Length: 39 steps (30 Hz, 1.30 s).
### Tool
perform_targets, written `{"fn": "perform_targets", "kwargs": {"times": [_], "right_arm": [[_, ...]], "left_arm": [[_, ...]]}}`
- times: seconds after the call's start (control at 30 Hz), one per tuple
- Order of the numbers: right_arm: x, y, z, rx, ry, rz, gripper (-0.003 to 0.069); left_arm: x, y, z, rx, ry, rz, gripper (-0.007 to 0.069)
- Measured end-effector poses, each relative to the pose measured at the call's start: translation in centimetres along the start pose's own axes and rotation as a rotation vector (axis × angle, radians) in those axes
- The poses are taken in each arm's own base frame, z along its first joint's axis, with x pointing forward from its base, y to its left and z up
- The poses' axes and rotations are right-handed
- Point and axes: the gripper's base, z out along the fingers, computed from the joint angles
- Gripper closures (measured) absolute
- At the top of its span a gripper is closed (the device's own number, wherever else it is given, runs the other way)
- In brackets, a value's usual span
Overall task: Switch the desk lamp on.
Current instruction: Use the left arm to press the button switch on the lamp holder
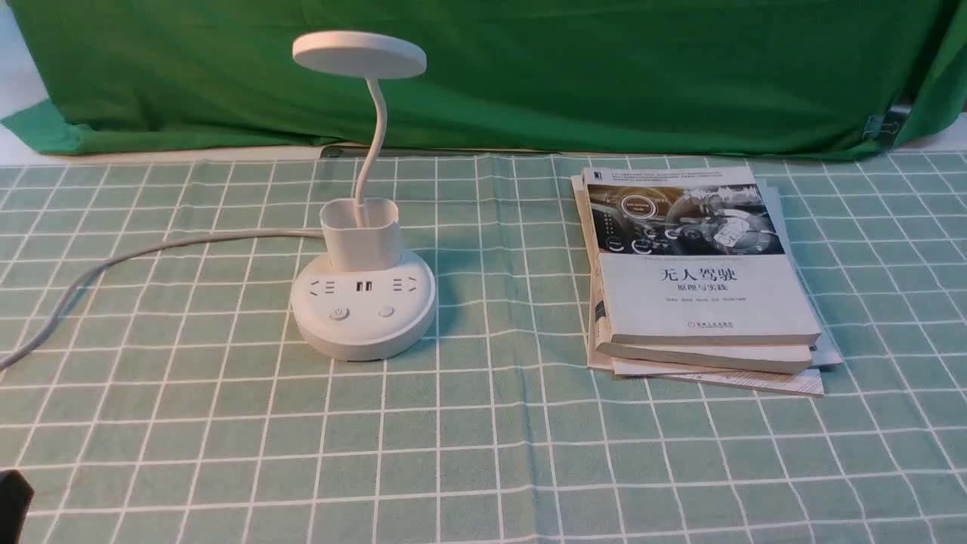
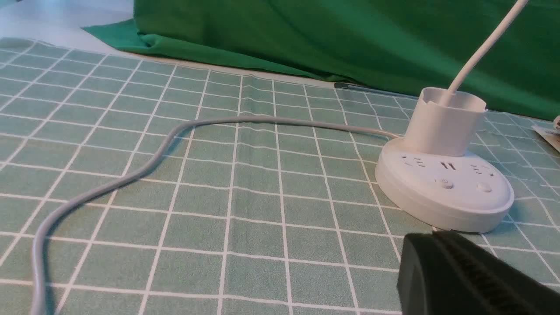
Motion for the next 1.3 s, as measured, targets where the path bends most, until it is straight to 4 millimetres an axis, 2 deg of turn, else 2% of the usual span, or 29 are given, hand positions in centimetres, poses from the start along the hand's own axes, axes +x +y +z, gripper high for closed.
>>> {"fn": "perform_targets", "kwargs": {"times": [1.2, 1.3], "right_arm": [[0.0, 0.0, 0.0, 0.0, 0.001, 0.0, 0.0419], [0.0, 0.0, 0.0, 0.0, 0.001, 0.0, 0.0419]], "left_arm": [[-0.03, 0.14, 0.0, -0.016, -0.003, 0.069, 0.0603], [-0.57, 0.09, -0.02, -0.012, -0.063, 0.07, 0.0603]]}}
